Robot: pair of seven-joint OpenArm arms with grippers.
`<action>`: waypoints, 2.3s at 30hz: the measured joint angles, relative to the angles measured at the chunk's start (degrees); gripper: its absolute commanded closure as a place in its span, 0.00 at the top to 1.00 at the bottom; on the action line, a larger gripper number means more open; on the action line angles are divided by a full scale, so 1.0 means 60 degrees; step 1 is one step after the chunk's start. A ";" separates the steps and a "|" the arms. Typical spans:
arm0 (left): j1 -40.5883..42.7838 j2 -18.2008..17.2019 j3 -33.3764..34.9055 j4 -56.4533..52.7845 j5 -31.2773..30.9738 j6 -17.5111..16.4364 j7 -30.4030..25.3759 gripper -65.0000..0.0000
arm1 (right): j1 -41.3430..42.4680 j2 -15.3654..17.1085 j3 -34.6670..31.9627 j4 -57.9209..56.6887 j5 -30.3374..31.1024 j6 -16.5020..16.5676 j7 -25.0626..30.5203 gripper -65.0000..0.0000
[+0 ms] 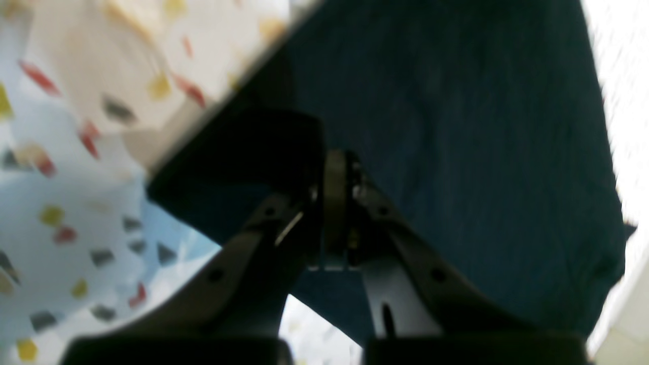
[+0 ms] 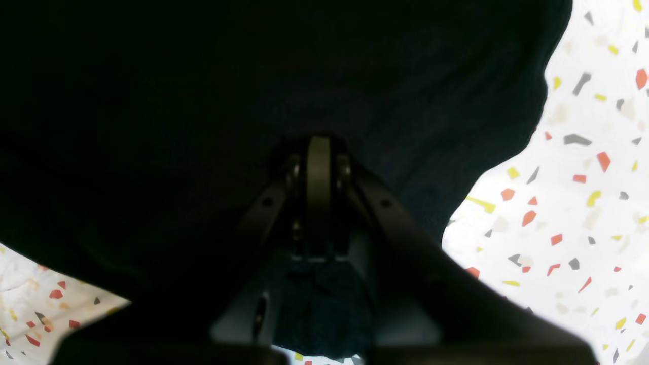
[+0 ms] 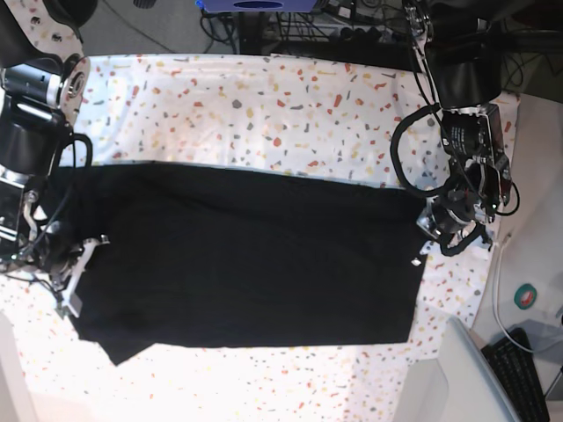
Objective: Layout the t-shirt on the table in an organized manner, then fold the t-shirt properly
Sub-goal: 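Drag the shirt edge with both grippers to align it straight, then release the shirt and raise both grippers to its edge corners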
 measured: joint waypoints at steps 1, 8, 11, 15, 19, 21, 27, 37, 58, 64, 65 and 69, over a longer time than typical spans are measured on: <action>-0.0004 -0.0007 0.0044 0.0000 0.0004 0.0004 -0.0044 0.00 | 0.0000 0.0004 0.0000 0.0000 -0.0004 0.0000 0.0044 0.00; -0.0058 0.0004 -0.0018 -0.0259 -0.0004 0.0004 -0.0113 0.00 | 0.0000 0.0007 0.0044 -0.0018 0.0000 0.0000 0.0178 0.00; -0.0222 0.0004 -0.0036 -0.0273 -0.0004 0.0004 -0.0117 0.00 | 0.0000 0.0135 0.0047 -0.0018 0.0000 0.0000 0.0178 0.00; -0.0291 0.0007 -0.0036 -0.0262 -0.0004 0.0000 -0.0117 0.00 | 0.0000 0.0189 0.0047 -0.0015 -0.0018 0.0000 0.0182 0.00; -0.0288 0.0004 -0.0062 -0.0262 -0.0004 0.0004 -0.0379 0.00 | -0.0004 0.0160 0.0047 -0.0015 -0.0029 0.0000 0.0182 0.00; -0.0291 0.0000 -0.0062 -0.0273 -0.0004 0.0004 -0.0721 0.00 | -0.0004 0.0157 0.0047 -0.0015 -0.0029 0.0000 0.0182 0.00; -0.0255 0.0004 -0.0015 -0.0841 0.0000 0.0007 -0.0761 0.00 | -0.0029 0.0240 0.0076 -0.0007 -0.0033 0.0000 0.0178 0.00; -0.0295 0.0004 0.0011 -0.0787 -0.0084 0.0000 -0.0765 0.21 | -0.0164 0.0211 0.0084 0.0022 0.0004 0.0000 -0.0149 0.24; 0.2167 0.0386 -0.2113 0.1501 0.0127 -0.2320 -0.1424 0.90 | -0.4459 -0.1876 0.5253 0.6663 0.3683 -0.0062 -0.2342 0.57; 0.2218 0.0448 -0.2142 0.0634 -0.0127 -0.3555 -0.1949 0.90 | -0.4524 -0.2331 0.5686 0.4943 0.4543 -0.0011 -0.2535 0.63; 0.2193 0.0448 -0.2142 0.0484 -0.0095 -0.3534 -0.1971 0.90 | -0.4382 -0.2324 0.5701 0.4331 0.4506 -0.0025 -0.2412 0.63; 0.2062 0.0448 -0.2167 0.0029 -0.0069 -0.3544 -0.1971 0.90 | -0.3803 -0.2138 0.5665 0.2528 0.4794 -0.0004 -0.1610 0.62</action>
